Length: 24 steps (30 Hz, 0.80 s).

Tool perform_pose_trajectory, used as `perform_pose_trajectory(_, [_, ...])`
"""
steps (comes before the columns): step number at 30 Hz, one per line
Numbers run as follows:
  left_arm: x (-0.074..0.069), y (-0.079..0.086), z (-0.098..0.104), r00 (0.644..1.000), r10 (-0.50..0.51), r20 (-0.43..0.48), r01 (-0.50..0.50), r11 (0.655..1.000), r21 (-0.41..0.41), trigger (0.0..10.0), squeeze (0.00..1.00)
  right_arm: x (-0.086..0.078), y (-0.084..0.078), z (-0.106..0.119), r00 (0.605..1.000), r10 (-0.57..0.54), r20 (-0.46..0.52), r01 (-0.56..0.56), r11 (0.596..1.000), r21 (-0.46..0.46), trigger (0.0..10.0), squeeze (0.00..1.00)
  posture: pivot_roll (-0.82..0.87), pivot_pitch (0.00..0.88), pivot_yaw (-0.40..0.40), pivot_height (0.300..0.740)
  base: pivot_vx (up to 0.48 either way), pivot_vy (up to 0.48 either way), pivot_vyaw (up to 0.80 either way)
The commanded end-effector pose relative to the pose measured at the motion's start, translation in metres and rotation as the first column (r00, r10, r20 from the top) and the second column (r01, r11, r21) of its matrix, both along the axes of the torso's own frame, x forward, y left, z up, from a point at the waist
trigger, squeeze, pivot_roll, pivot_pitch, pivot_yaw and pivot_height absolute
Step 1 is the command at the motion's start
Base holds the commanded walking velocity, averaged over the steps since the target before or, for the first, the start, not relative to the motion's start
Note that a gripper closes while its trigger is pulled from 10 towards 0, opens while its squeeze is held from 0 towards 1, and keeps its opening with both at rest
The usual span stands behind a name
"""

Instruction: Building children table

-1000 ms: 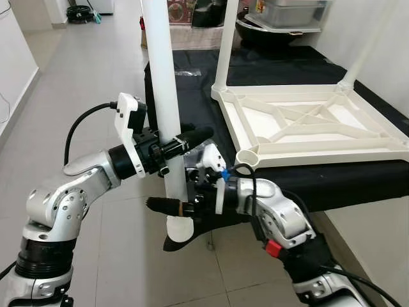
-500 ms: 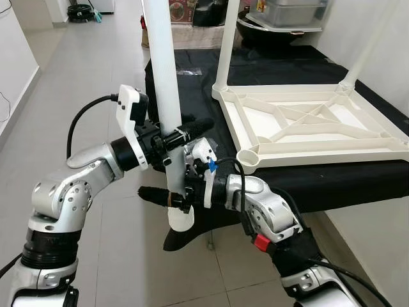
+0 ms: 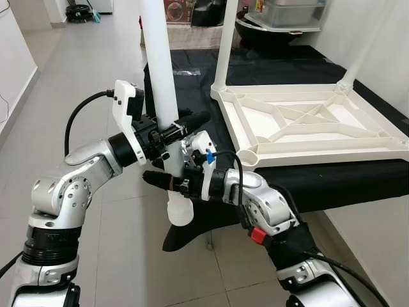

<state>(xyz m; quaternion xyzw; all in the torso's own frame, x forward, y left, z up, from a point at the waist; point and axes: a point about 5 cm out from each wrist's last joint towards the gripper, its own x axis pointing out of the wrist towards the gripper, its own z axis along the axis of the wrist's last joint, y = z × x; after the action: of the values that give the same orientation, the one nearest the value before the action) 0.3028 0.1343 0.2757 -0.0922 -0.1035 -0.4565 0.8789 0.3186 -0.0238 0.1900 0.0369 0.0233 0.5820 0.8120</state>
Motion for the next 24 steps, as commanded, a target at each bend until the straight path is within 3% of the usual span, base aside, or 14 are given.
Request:
perform_pose_trajectory(1, [0.000, -0.008, -0.002, 1.000, -0.020, -0.022, 0.020, 1.000, -0.004, 10.0, 0.00, 0.002, 0.004, 0.010, 0.999, -0.010, 0.032, 0.009, 0.999, 0.038, 0.0, 0.00, 0.09, 0.077, -0.059, 0.740, 0.000, 0.000, 0.00])
perform_pose_trajectory(5, [0.003, -0.007, -0.006, 0.999, 0.005, -0.049, -0.005, 1.000, 0.009, 10.0, 0.00, 0.002, 0.003, 0.010, 0.999, -0.014, 0.033, 0.013, 0.999, 0.037, 0.0, 0.00, 0.10, 0.077, -0.061, 0.740, 0.000, 0.000, 0.00])
perform_pose_trajectory(6, [0.004, -0.006, -0.007, 0.999, 0.016, -0.050, -0.015, 1.000, 0.012, 10.0, 1.00, 0.003, 0.001, 0.009, 0.999, -0.018, 0.032, 0.017, 0.999, 0.037, 0.0, 0.00, 0.10, 0.075, -0.060, 0.740, 0.000, 0.000, 0.00])
perform_pose_trajectory(11, [0.003, -0.003, -0.006, 0.999, 0.025, -0.032, -0.025, 1.000, 0.012, 10.0, 1.00, 0.003, 0.000, 0.008, 0.999, -0.029, 0.031, 0.027, 0.999, 0.037, 0.0, 0.00, 0.10, 0.076, -0.060, 0.740, 0.000, 0.000, 0.00])
perform_pose_trajectory(14, [0.006, 0.002, -0.003, 0.995, 0.100, 0.005, -0.100, 0.994, 0.045, 10.0, 1.00, 0.012, -0.008, 0.007, 0.994, -0.099, 0.036, 0.098, 0.995, 0.035, 0.0, 0.00, 0.10, 0.075, -0.063, 0.740, 0.000, 0.000, 0.00])
perform_pose_trajectory(15, [0.006, 0.005, 0.000, 0.992, 0.123, 0.007, -0.123, 0.992, 0.031, 10.0, 0.00, 0.016, -0.012, 0.008, 0.990, -0.132, 0.045, 0.131, 0.991, 0.037, 0.0, 0.00, 0.10, 0.074, -0.062, 0.740, 0.000, 0.000, 0.00])
perform_pose_trajectory(20, [0.007, 0.013, 0.009, 0.982, 0.185, 0.028, -0.184, 0.983, -0.009, 10.0, 0.00, 0.026, -0.021, 0.009, 0.973, -0.222, 0.060, 0.220, 0.975, 0.039, 0.0, 0.00, 0.10, 0.073, -0.065, 0.740, 0.000, 0.000, 0.00])
perform_pose_trajectory(21, [0.008, 0.022, 0.021, 0.960, 0.272, 0.067, -0.269, 0.962, -0.039, 10.0, 0.00, 0.035, -0.030, 0.007, 0.948, -0.310, 0.075, 0.309, 0.951, 0.023, 0.0, 0.00, 0.10, 0.073, -0.066, 0.740, 0.000, 0.000, 0.00])
perform_pose_trajectory(24, [0.009, 0.025, 0.024, 0.951, 0.300, 0.079, -0.297, 0.954, -0.049, 10.0, 0.00, 0.037, -0.033, 0.006, 0.938, -0.336, 0.082, 0.336, 0.942, 0.017, 0.0, 0.00, 0.10, 0.073, -0.066, 0.740, 0.000, 0.000, 0.00])
